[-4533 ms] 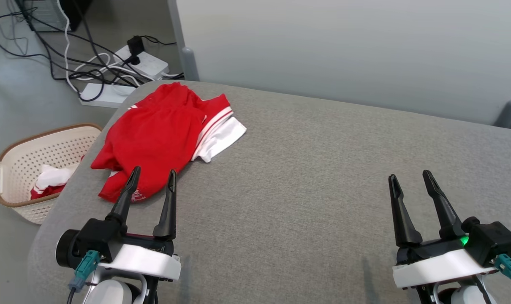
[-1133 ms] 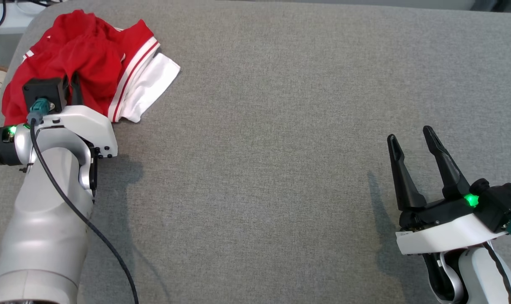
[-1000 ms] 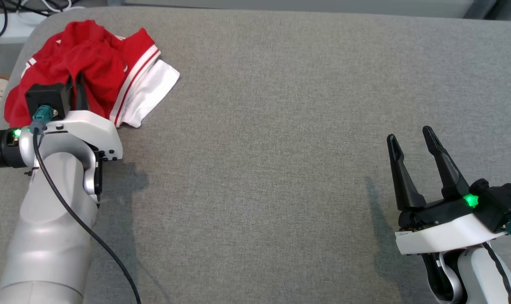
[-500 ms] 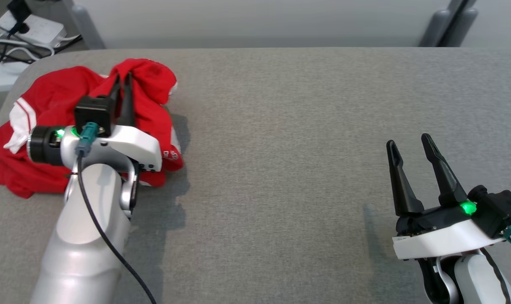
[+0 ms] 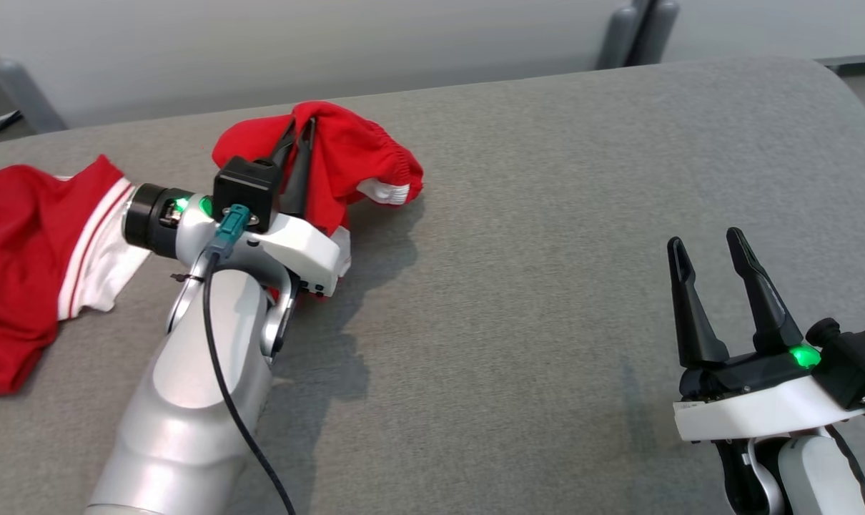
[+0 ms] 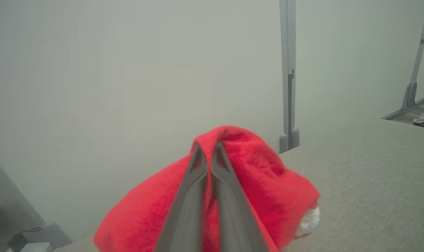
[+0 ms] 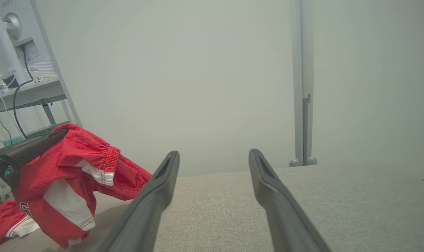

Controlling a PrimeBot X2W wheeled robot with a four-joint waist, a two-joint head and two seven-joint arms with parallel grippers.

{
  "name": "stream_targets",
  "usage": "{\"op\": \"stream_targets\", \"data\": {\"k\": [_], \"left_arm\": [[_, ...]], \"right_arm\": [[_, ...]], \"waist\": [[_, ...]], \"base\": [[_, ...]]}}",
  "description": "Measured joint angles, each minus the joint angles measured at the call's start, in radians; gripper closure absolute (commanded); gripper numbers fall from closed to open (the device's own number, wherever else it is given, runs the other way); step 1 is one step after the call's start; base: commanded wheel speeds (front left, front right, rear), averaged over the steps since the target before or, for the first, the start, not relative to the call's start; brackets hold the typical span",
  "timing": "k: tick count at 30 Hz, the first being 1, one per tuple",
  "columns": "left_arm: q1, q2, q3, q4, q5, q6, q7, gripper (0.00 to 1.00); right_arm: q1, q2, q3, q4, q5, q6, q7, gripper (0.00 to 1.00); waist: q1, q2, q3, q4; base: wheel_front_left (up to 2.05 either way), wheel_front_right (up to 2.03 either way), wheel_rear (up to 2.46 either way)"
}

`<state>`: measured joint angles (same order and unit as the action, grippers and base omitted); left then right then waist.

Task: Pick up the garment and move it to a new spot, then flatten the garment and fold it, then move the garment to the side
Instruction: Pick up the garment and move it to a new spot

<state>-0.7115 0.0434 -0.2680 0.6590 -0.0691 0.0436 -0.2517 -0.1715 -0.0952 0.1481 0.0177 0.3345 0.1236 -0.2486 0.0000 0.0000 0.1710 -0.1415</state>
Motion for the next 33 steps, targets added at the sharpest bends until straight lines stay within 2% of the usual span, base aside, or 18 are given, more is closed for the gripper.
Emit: {"op": "stream_targets", "data": {"k": [12, 23, 33], "left_arm": [[-0.044, -0.017, -0.160, 0.004, -0.034, -0.009, 0.000, 1.00], [-0.052, -0.014, -0.353, 0.137, -0.111, -0.053, -0.001, 1.00], [-0.101, -0.011, -0.428, 0.215, -0.143, -0.044, -0.001, 1.00]], "right_arm": [[-0.001, 0.018, 0.003, 0.000, 0.002, 0.000, 0.000, 0.00], [-0.009, 0.027, 0.003, -0.004, 0.002, 0.000, 0.000, 0.00], [-0.037, 0.037, 0.003, -0.009, 0.002, 0.000, 0.000, 0.00]], "waist": [[0.0000, 0.0000, 0.020, -0.128], [0.0000, 0.0000, 0.091, -0.136], [0.0000, 0.0000, 0.165, -0.133]], "base": [[0.00, 0.00, 0.00], [0.00, 0.00, 0.00], [0.00, 0.00, 0.00]]}}
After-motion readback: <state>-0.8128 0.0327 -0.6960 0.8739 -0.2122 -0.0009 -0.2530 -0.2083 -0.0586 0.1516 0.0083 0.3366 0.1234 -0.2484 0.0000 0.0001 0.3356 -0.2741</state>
